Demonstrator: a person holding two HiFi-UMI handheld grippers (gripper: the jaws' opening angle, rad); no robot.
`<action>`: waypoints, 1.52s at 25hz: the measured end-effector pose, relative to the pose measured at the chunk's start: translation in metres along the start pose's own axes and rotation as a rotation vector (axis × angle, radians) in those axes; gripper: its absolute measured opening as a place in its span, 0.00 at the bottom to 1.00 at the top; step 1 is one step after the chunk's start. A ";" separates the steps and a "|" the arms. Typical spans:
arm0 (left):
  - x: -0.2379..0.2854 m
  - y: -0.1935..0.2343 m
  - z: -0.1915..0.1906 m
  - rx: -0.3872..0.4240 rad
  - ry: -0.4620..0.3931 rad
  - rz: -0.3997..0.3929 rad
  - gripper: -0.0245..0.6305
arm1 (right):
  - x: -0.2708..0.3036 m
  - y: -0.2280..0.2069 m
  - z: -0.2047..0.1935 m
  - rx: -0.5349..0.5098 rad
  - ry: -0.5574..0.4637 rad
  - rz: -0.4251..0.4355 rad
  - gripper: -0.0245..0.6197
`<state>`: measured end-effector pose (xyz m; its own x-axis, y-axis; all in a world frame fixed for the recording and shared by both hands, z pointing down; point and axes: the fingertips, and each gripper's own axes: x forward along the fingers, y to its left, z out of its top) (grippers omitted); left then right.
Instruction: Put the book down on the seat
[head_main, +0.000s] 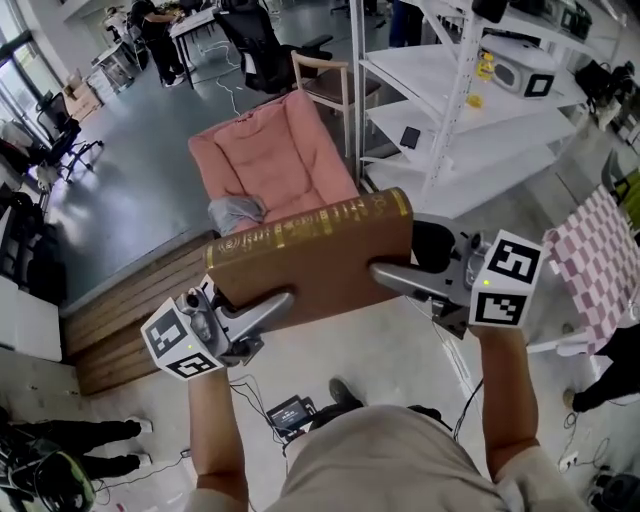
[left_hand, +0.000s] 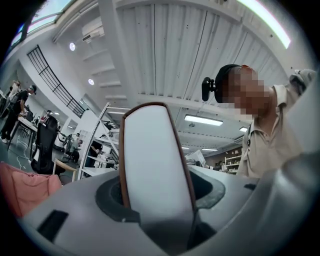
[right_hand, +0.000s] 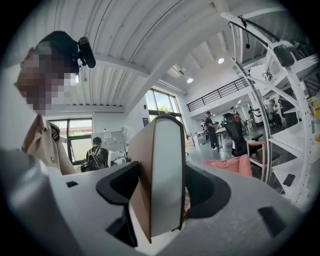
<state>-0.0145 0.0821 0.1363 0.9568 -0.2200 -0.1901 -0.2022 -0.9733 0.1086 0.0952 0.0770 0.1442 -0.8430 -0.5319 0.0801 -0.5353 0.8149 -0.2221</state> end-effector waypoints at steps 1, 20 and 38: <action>-0.004 0.009 0.003 0.000 -0.005 -0.002 0.43 | 0.009 -0.002 0.003 -0.003 0.005 -0.002 0.48; -0.071 0.154 0.045 0.087 -0.040 0.172 0.44 | 0.176 -0.065 0.046 -0.073 0.024 0.171 0.48; -0.059 0.379 -0.029 0.060 0.073 0.511 0.51 | 0.323 -0.261 0.000 0.017 0.098 0.349 0.48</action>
<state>-0.1412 -0.2717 0.2169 0.7447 -0.6648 -0.0585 -0.6567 -0.7456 0.1135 -0.0372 -0.3076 0.2277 -0.9764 -0.1966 0.0894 -0.2137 0.9393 -0.2683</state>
